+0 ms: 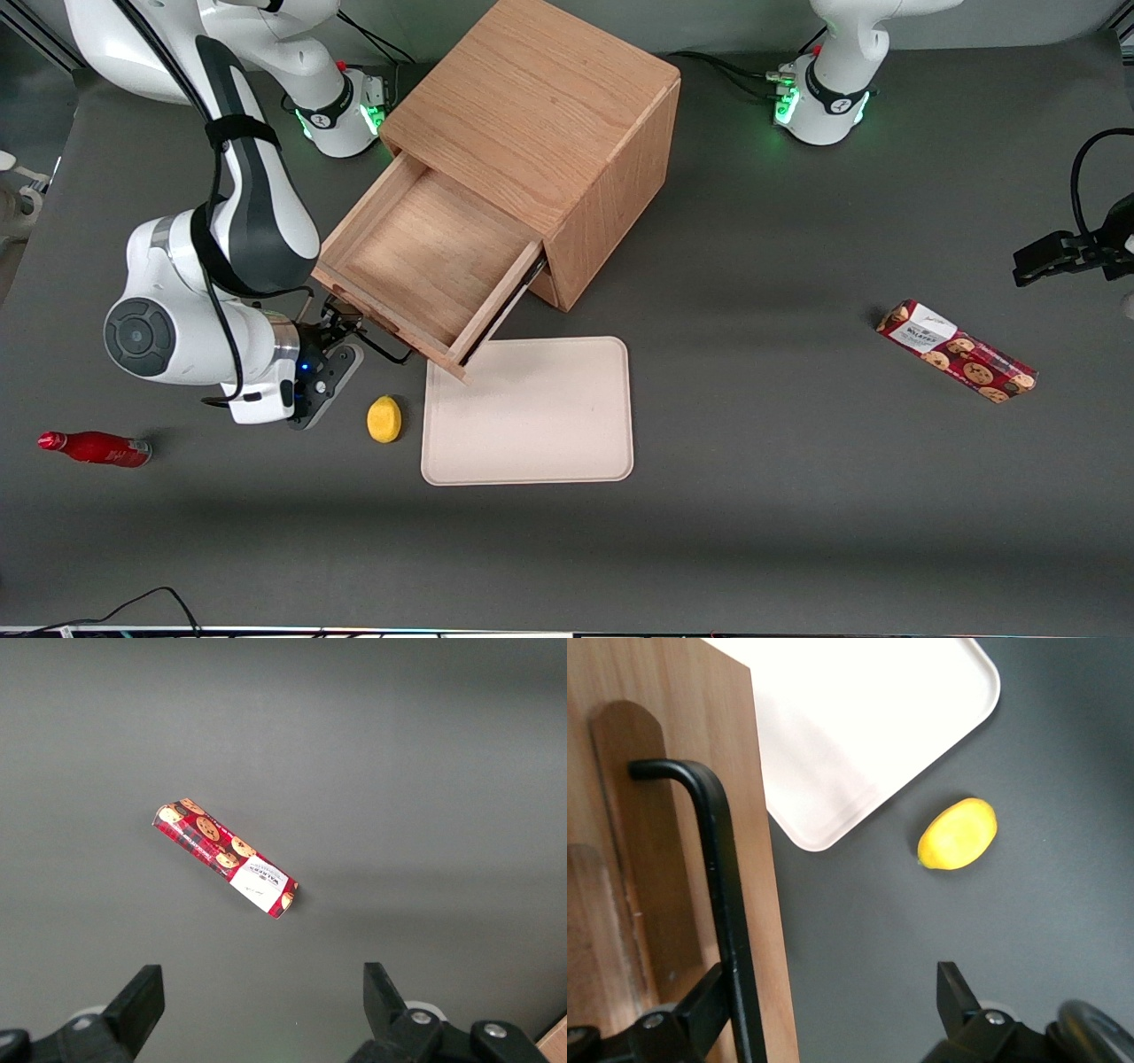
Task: Open upper drawer
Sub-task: 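Pull the drawer slightly further open with the right gripper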
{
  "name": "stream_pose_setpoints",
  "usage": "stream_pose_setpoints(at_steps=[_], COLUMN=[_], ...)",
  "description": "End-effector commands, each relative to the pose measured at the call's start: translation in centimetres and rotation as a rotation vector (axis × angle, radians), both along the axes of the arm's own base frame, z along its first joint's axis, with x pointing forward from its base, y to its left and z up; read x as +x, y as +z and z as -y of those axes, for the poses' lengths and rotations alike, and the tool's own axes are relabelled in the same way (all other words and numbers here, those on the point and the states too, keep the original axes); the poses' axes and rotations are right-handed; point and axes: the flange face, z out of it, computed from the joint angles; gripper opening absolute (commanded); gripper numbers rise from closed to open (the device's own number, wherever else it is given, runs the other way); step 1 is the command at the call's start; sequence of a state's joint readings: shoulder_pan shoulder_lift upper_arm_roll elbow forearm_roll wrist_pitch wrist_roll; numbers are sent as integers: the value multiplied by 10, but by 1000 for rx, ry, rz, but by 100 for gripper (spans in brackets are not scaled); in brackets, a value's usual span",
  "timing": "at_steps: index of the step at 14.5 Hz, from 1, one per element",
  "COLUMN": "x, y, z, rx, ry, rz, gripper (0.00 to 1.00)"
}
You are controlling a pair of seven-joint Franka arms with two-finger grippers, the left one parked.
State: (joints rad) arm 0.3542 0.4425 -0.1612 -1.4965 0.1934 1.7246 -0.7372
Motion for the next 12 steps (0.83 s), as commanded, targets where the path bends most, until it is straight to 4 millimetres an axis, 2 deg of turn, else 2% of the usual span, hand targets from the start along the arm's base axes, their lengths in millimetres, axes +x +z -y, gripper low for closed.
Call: stream_pose_setpoints(at_steps=[1, 2, 9, 10, 12], x=[16, 17, 19, 22, 24], y=[16, 14, 18, 29, 62], z=[9, 14, 17, 15, 15], rx=[3, 4, -9, -6, 10], ry=[18, 20, 52, 53, 47], rz=[45, 43, 61, 78, 119], gripper=[100, 100, 100, 100, 100])
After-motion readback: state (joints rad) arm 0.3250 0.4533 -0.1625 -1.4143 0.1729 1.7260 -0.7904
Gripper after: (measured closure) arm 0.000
